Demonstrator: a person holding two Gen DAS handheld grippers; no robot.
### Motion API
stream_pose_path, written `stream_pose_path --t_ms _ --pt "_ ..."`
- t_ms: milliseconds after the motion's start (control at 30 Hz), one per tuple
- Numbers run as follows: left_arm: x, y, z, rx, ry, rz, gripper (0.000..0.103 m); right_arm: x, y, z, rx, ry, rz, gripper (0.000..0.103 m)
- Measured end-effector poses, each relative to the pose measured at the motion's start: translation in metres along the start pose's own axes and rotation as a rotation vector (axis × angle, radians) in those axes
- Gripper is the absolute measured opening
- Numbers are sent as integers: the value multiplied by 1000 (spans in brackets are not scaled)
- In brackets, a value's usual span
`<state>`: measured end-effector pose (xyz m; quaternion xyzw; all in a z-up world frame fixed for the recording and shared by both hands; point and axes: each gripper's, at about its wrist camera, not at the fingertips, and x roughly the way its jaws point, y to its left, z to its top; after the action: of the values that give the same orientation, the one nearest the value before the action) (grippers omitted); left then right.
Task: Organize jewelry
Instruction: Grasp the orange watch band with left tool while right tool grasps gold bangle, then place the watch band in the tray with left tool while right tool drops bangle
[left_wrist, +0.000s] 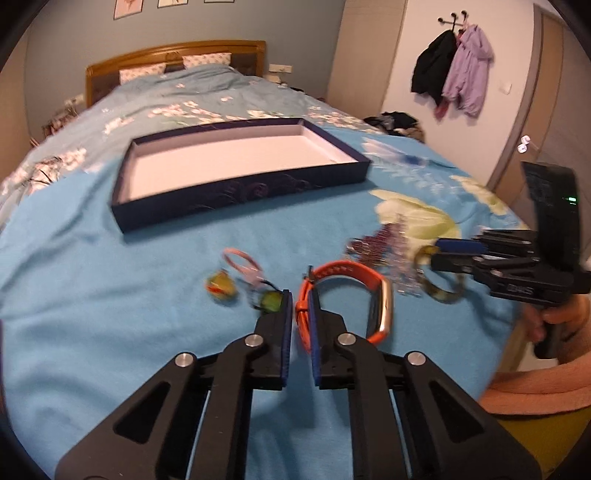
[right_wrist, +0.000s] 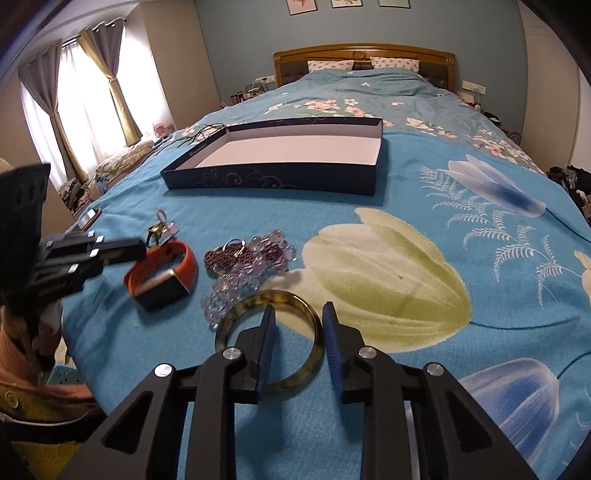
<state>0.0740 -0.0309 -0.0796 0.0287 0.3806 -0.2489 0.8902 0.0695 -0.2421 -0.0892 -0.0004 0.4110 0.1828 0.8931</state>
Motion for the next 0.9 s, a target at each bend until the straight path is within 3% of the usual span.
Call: stream_pose_path --t_ms 67,167,333,500,567,633,700,900 --pt "-4 5 2 -1 -11 16 9 -2 4 -1 -15 10 12 25" --pt "-9 11 2 -18 -19 -9 19 -3 7 0 -37 14 14 25" --pt "-6 9 -7 -35 48 -67 27 -2 4 4 -42 12 5 25" --pt "2 11 -8 -58 82 -78 35 4 6 3 -73 28 -12 26" --pt "6 10 -6 -49 101 -72 31 4 9 3 -88 30 -18 25" --pt "7 4 -6 -16 110 -75 18 4 10 3 -97 33 -17 21" --pt "10 -5 -4 26 121 -49 13 4 11 3 -99 36 -15 10" --pt "7 -5 0 51 105 -59 8 -1 8 2 -86 33 18 6"
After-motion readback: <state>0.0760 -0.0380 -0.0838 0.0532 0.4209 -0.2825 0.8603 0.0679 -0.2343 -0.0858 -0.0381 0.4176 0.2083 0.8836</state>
